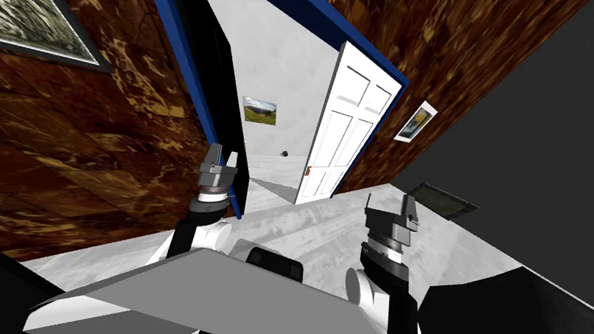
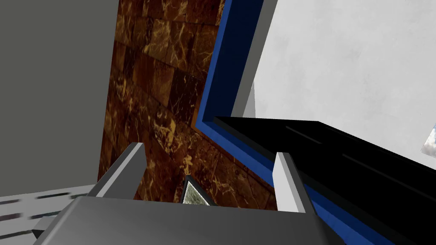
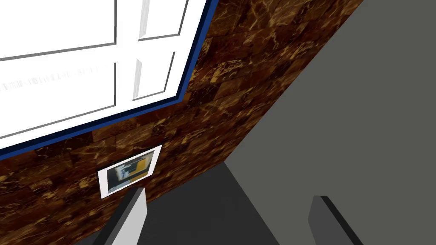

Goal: Push the door open

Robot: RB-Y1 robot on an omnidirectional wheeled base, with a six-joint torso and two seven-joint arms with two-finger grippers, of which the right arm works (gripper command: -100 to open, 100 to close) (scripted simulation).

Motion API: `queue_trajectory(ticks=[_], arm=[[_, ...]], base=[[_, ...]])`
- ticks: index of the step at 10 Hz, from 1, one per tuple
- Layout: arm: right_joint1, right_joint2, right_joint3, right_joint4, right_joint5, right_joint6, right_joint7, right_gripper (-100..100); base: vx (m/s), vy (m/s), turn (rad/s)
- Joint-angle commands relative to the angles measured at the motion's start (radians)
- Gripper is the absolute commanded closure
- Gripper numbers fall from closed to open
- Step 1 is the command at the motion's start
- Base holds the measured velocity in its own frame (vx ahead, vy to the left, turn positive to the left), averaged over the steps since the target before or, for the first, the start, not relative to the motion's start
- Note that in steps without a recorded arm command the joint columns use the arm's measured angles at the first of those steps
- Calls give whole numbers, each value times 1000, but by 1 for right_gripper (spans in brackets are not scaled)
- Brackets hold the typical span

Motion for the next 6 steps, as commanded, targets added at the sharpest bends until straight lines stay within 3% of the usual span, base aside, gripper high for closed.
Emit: queue_trajectory(ticks=[1, 6], arm=[[-7, -6, 4, 29, 6, -9, -3, -100], [-31, -25, 18, 139, 29, -45, -16, -100]], base=[[191, -20, 27], [121, -15, 52]])
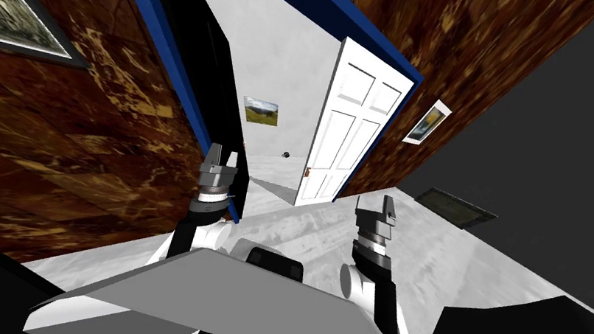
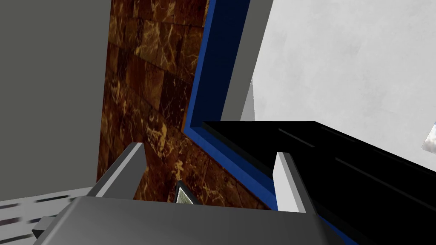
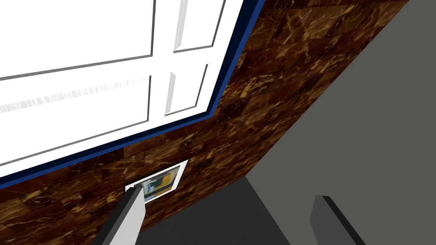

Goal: Push the door open

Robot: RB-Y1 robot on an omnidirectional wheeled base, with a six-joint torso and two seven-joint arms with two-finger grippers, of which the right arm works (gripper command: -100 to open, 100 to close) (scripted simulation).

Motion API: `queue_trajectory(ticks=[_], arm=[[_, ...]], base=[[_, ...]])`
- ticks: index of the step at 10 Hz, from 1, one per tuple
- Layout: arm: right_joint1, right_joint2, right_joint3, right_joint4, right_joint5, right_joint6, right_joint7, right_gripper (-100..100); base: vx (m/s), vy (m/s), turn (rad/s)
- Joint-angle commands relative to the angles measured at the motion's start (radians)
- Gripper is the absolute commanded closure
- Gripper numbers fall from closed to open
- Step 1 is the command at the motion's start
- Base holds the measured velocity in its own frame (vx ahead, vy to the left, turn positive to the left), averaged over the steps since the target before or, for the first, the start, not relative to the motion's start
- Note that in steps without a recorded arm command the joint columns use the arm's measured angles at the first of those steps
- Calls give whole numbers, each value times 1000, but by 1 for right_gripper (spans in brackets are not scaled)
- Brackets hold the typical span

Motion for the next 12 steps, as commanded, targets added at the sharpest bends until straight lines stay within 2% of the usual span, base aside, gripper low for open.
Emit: queue_trajectory(ticks=[1, 9, 10, 12], arm=[[-4, -10, 9, 50, 12, -21, -8, -100], [-51, -41, 37, 261, 56, -90, -33, -100], [-51, -41, 37, 263, 56, -90, -33, -100], [-65, -49, 45, 323, 68, -110, -40, -100]], base=[[119, -18, 87], [103, -24, 55], [72, -19, 21], [64, -20, 49]])
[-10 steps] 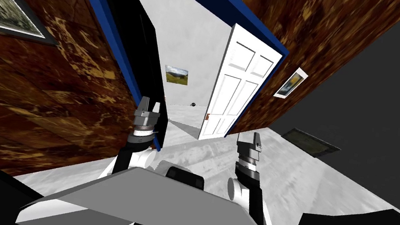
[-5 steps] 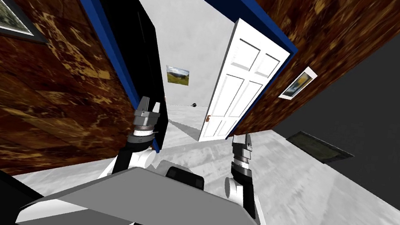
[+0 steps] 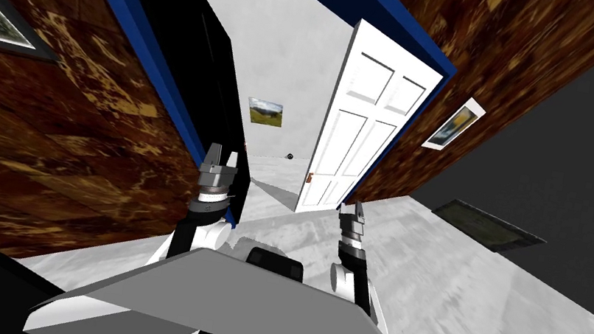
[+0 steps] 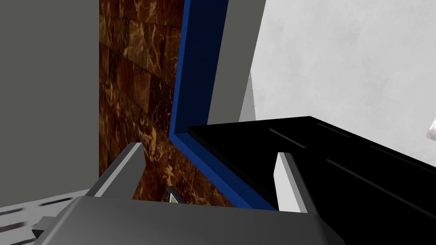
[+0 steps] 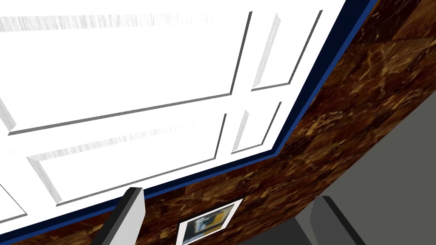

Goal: Push the door open

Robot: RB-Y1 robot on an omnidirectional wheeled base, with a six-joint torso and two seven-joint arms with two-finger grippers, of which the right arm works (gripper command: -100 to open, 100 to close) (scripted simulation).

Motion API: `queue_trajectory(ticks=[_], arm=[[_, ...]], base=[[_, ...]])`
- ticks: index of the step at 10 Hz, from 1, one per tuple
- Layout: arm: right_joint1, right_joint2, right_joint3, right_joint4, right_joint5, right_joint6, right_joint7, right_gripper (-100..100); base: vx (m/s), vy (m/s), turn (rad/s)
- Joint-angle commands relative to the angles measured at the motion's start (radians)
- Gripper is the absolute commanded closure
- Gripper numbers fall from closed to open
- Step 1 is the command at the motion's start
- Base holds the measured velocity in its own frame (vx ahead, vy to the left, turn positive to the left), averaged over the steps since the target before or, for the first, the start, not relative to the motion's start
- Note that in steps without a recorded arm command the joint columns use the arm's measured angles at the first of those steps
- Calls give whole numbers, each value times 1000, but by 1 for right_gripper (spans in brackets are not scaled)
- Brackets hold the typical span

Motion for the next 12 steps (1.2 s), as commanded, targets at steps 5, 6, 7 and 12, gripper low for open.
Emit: queue_trajectory(ticks=[5, 6, 7, 12], arm=[[-38, -25, 22, 177, 36, -59, -22, -100], [-45, -29, 26, 207, 42, -70, -26, -100], [-52, -33, 30, 235, 49, -80, -30, -100], [-81, -48, 47, 363, 76, -122, -45, -100]], base=[[99, -35, 64], [93, -34, 85], [94, -30, 67], [74, -24, 53]])
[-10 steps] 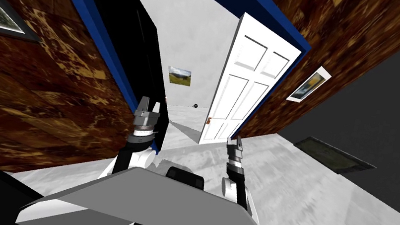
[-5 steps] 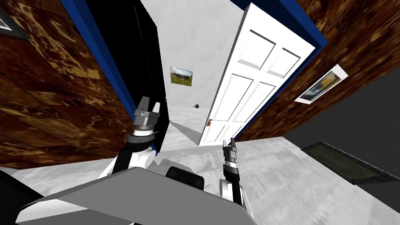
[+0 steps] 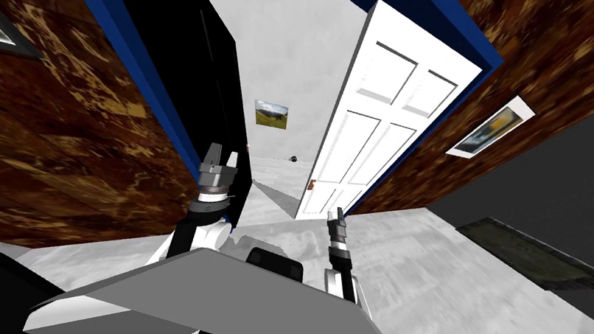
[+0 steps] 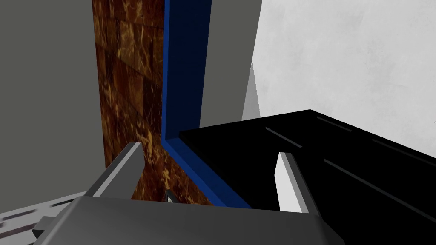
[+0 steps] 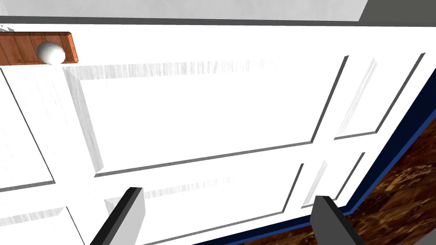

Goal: Push the door open

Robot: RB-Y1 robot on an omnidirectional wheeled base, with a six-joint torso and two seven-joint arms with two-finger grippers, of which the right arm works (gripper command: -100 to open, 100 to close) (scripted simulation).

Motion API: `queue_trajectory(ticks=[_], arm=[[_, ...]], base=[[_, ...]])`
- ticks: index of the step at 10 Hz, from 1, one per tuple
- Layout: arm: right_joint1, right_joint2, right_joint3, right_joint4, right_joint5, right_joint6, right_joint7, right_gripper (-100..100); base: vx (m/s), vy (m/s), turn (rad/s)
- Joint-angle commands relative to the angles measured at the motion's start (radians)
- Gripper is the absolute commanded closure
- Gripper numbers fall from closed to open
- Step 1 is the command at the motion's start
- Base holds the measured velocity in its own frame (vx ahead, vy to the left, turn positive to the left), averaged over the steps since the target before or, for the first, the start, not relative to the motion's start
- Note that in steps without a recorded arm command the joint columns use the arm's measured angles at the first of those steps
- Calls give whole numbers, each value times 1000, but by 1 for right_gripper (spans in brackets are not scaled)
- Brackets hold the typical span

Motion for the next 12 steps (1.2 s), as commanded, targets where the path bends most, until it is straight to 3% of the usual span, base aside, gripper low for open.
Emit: queue_trajectory(ticks=[1, 12], arm=[[-6, -1, 3, 38, 5, -19, -1, -100], [-72, -35, 41, 333, 66, -114, -35, -100]], base=[[70, -27, 24], [78, -32, 54]])
